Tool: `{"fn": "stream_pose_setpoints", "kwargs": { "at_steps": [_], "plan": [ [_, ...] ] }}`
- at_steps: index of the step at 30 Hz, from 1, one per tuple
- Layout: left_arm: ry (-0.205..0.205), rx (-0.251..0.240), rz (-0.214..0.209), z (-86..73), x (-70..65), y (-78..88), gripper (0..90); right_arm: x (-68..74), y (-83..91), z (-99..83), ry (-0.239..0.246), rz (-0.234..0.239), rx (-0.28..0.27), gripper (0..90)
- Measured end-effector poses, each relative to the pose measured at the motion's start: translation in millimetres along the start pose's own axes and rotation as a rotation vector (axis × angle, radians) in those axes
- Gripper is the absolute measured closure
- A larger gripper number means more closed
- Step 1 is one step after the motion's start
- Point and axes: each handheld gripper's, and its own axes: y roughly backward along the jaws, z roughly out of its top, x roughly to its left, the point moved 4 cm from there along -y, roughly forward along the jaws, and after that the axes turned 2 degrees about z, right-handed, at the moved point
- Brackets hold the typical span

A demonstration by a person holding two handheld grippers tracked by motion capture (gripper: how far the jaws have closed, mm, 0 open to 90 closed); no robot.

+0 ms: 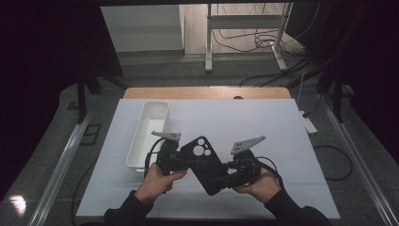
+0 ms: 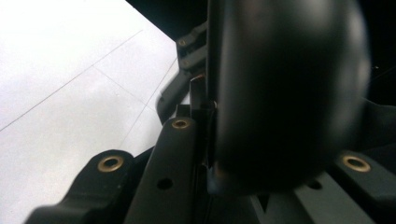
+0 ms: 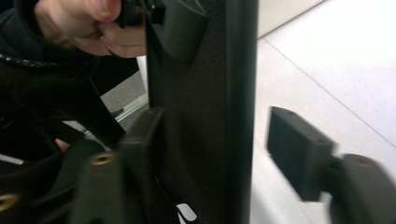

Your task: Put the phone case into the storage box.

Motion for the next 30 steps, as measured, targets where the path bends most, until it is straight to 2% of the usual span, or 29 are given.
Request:
{"fn": "stream_pose_setpoints", "kwargs": {
  "at_steps": [1, 2, 3, 5, 8, 9, 10, 11, 19, 21, 22, 23, 24, 25, 26, 30],
  "plan": [
    [-0.003, 0.004, -0.002, 0.0, -0.7, -0.9, 85.0, 1.1, -0.4, -0.1, 0.002, 0.021, -0.001, 55.4],
    [-0.006, 0.006, -0.005, 0.0, -0.8, -1.3, 85.0, 1.3, -0.6, -0.2, 0.005, 0.036, 0.000, 59.0],
    [-0.006, 0.006, -0.005, 0.0, -0.8, -1.3, 85.0, 1.3, -0.6, -0.2, 0.005, 0.036, 0.000, 59.0],
    [-0.007, 0.008, 0.001, -0.2, -0.9, -2.1, 84.9, 1.5, -0.8, -0.4, 0.001, 0.052, 0.002, 67.2],
    [-0.005, 0.007, -0.010, -0.5, -0.7, -2.5, 84.5, 1.7, -0.2, -1.0, -0.005, 0.078, 0.009, 74.2],
    [-0.012, 0.003, -0.016, -0.1, -1.0, -2.3, 83.5, 0.8, 1.0, -0.9, -0.014, 0.094, 0.006, 79.2],
    [-0.012, 0.003, -0.016, -0.1, -1.0, -2.3, 81.0, 0.8, 1.0, -0.9, -0.014, 0.094, 0.006, 79.2],
    [-0.013, -0.002, -0.019, 0.6, -1.6, -2.2, 79.7, -0.1, 2.9, -0.5, -0.019, 0.123, -0.001, 84.9],
    [-0.016, -0.017, -0.006, 1.8, -2.2, -1.8, 74.8, 2.0, 4.5, 1.4, -0.012, 0.125, 0.000, 86.0],
    [-0.014, -0.027, 0.009, 2.4, -2.3, -1.1, 68.8, 3.2, 4.9, 2.1, 0.001, 0.101, -0.002, 86.1],
    [-0.025, -0.030, 0.028, 2.9, -2.7, -0.2, 65.9, 3.3, 4.8, 2.1, 0.003, 0.098, -0.002, 86.1],
    [-0.025, -0.030, 0.028, 2.9, -2.7, -0.2, 62.8, 3.3, 4.8, 2.1, 0.003, 0.098, -0.002, 86.1],
    [-0.034, -0.032, 0.052, 3.7, -3.0, 0.2, 59.9, 2.5, 5.4, 1.8, 0.004, 0.083, -0.002, 86.1],
    [-0.034, -0.032, 0.052, 3.7, -3.0, 0.2, 57.3, 1.8, 5.7, 1.7, 0.005, 0.075, -0.001, 86.1],
    [-0.040, -0.034, 0.063, 4.0, -3.1, 0.4, 57.3, 1.8, 5.7, 1.7, 0.005, 0.075, -0.001, 86.1],
    [-0.060, -0.034, 0.127, 4.9, -3.0, 0.8, 46.0, 0.2, 7.1, 1.8, 0.010, 0.053, -0.010, 86.1]
  ]
}}
